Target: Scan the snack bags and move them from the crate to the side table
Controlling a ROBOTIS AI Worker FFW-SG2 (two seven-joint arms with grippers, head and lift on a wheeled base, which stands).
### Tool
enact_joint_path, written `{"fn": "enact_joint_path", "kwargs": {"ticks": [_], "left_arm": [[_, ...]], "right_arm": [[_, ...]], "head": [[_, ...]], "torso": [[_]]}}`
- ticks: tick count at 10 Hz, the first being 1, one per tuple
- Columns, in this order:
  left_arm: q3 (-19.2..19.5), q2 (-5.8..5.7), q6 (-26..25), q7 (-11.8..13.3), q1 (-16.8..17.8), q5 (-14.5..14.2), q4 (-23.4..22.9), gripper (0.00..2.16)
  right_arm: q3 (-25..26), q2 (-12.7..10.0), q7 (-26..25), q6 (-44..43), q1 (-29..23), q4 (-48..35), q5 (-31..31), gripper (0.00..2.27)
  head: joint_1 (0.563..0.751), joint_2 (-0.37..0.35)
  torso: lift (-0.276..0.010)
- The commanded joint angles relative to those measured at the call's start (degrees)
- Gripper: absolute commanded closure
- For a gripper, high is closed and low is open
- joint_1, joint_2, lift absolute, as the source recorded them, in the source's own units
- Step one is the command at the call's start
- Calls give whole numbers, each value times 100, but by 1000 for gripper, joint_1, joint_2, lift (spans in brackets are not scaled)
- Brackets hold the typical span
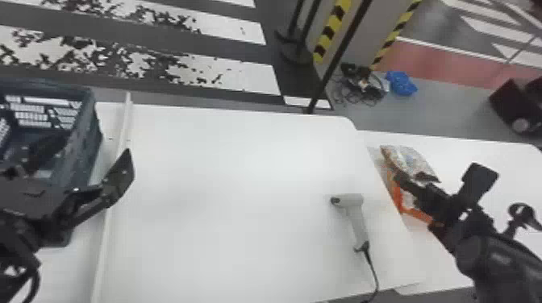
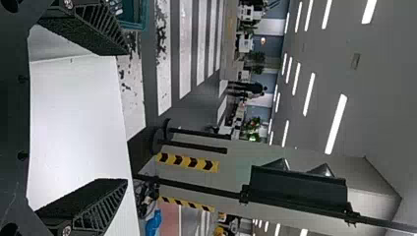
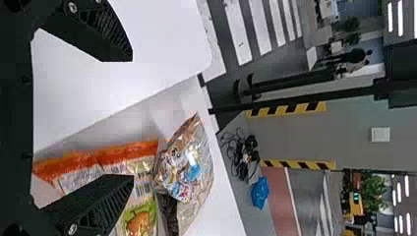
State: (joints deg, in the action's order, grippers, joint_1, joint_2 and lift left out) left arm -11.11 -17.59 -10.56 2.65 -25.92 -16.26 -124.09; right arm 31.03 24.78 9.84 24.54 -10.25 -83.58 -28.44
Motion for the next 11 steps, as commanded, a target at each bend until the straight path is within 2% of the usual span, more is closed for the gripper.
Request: {"fn": "enact_joint_path", "kwargs": {"ticks": [1, 2, 3, 5, 6, 7, 9, 10, 11], "left_arm": [[-23, 19, -171, -28, 8, 18, -45, 66], [-32, 28, -276, -107, -10, 27, -107, 66], [-14, 63, -311, -177, -89, 44, -142, 66], [135, 142, -311, -230, -317, 132, -238, 66], [205, 151, -311, -283, -467, 264, -309, 66], [328, 151, -311, -292, -695, 290, -467, 66], [645, 274, -294, -344, -1196, 396, -625, 66], [917, 397, -206, -336, -1469, 387, -687, 66], [1137, 458, 23, -336, -1803, 352, -810, 66]], "right_arm": [[-158, -509, 0, -120, -505, -1082, 41, 56], [-308, -747, 0, -49, -751, -1653, -56, 56], [-615, -1072, 0, 74, -1058, -2418, -56, 60], [-1336, -1608, 0, 56, -1480, -3420, 93, 63], [-1775, -1687, -44, -67, -1621, -3710, 524, 63], [-2039, -1705, -79, -260, -1779, -3877, 691, 63], [-2276, -1801, -132, -682, -2183, -4149, 700, 56], [-2347, -1801, -150, -911, -2386, -4228, 709, 53], [-2373, -1801, -158, -1122, -2667, -4351, 700, 46]], "head": [[695, -350], [695, -350], [695, -350], [695, -350], [695, -306], [695, -272], [695, -166], [695, -130], [695, -93]], "torso": [[-87], [-87], [-87], [-87], [-87], [-87], [-87], [-87], [-87]]}}
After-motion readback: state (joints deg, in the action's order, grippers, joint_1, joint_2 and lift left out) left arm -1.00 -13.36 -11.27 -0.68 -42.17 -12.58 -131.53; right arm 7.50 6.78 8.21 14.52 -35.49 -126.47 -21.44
